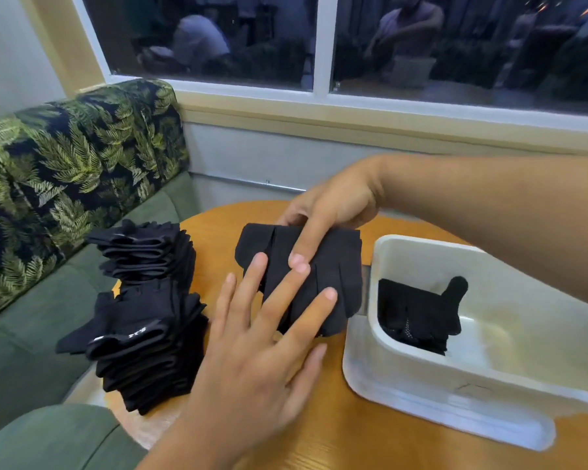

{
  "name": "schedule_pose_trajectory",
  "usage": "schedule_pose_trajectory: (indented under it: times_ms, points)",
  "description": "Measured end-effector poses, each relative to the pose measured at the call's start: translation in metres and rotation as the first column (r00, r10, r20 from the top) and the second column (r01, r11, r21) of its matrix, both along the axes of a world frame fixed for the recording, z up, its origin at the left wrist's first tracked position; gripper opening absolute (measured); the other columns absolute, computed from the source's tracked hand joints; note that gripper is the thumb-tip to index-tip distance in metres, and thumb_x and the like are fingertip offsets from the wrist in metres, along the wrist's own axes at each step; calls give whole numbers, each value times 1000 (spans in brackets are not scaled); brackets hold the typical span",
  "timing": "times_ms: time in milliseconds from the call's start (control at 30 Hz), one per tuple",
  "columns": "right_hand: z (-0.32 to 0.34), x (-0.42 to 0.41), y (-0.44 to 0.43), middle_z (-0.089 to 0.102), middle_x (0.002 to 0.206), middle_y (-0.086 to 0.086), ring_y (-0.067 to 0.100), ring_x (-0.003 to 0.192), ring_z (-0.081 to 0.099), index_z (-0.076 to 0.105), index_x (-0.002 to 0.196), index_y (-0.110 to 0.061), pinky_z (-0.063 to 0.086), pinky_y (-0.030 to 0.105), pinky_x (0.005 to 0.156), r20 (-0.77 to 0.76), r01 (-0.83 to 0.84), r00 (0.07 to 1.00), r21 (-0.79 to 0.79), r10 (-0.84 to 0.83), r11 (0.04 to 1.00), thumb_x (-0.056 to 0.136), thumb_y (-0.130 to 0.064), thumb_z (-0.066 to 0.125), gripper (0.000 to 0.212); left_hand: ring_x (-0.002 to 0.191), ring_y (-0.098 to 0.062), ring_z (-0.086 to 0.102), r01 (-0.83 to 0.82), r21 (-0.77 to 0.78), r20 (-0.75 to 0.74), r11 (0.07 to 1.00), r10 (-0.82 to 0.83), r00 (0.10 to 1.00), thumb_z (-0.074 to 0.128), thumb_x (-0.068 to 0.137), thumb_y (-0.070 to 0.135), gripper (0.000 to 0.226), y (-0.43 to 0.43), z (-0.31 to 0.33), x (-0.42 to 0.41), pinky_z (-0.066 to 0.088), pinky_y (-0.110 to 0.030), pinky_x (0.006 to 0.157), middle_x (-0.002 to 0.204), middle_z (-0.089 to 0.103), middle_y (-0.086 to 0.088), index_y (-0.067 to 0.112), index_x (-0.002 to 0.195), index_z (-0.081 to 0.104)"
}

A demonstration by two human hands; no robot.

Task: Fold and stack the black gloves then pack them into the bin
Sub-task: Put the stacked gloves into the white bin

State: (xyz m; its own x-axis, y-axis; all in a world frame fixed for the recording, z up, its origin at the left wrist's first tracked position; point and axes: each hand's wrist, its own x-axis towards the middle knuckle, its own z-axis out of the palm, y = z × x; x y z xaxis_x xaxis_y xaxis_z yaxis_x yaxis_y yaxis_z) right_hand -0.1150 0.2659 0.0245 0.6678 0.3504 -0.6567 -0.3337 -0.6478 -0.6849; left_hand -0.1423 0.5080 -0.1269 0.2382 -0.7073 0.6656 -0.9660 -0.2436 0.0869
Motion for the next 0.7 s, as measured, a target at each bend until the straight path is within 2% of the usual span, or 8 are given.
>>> schedule_pose_trajectory:
  times_ms: [33,100,200,267,367,467,567,700]
  points:
    - [10,-9,-9,71,133,23,37,116,73,59,143,-2,65,45,93,-6,-14,1000,32,14,999,98,-21,72,50,161,-43,21,19,-13,16,1000,-18,1000,72,97,39,66,-8,11,-4,23,-68,124,170,37,-7,30,157,47]
    - [31,-35,-28,73,131,23,36,114,74,57,143,-1,65,40,87,27,59,998,23,-60,998,98,-23,70,51,160,-43,21,64,-32,36,997,-63,997,73,97,38,65,-25,31,-14,24,-70,123,169,38,-7,30,156,48]
    - [50,-81,-57,75,127,20,31,109,76,64,134,-5,64,35,85,58,146,987,35,-147,989,99,-21,65,39,161,-41,22,131,-39,42,991,-130,991,71,98,36,61,-55,50,-36,23,-69,123,169,37,-6,29,156,52]
    - [53,-107,-77,75,127,20,32,111,76,65,134,-5,63,36,87,73,208,975,24,-209,978,102,-22,68,37,161,-39,20,167,-21,30,986,-166,986,69,99,35,60,-73,57,-52,21,-68,124,171,35,-4,30,156,53]
    - [53,-140,-106,73,131,22,36,118,73,58,141,-1,63,41,92,107,293,950,21,-294,956,100,-27,68,50,162,-36,19,200,16,19,980,-201,979,64,102,34,60,-98,65,-71,21,-66,126,173,30,-1,31,159,49]
    - [38,-157,-123,72,131,23,31,114,73,59,140,1,60,43,96,89,331,938,57,-335,942,103,-26,66,46,162,-35,20,215,62,2,975,-216,976,58,104,38,57,-113,64,-78,20,-66,126,173,30,1,32,159,48]
    - [6,-155,-132,75,127,18,28,110,75,69,129,-8,60,42,96,71,370,924,83,-376,925,102,-26,68,32,162,-39,16,203,151,-44,967,-199,979,53,106,45,54,-118,53,-77,22,-68,124,173,29,4,33,158,49]
    - [-38,-136,-139,71,136,20,36,128,68,61,141,-2,51,51,113,24,382,923,72,-384,921,99,-28,70,50,163,-37,12,156,344,-155,926,-108,982,38,108,61,56,-116,38,-67,16,-63,129,173,28,10,43,161,39]
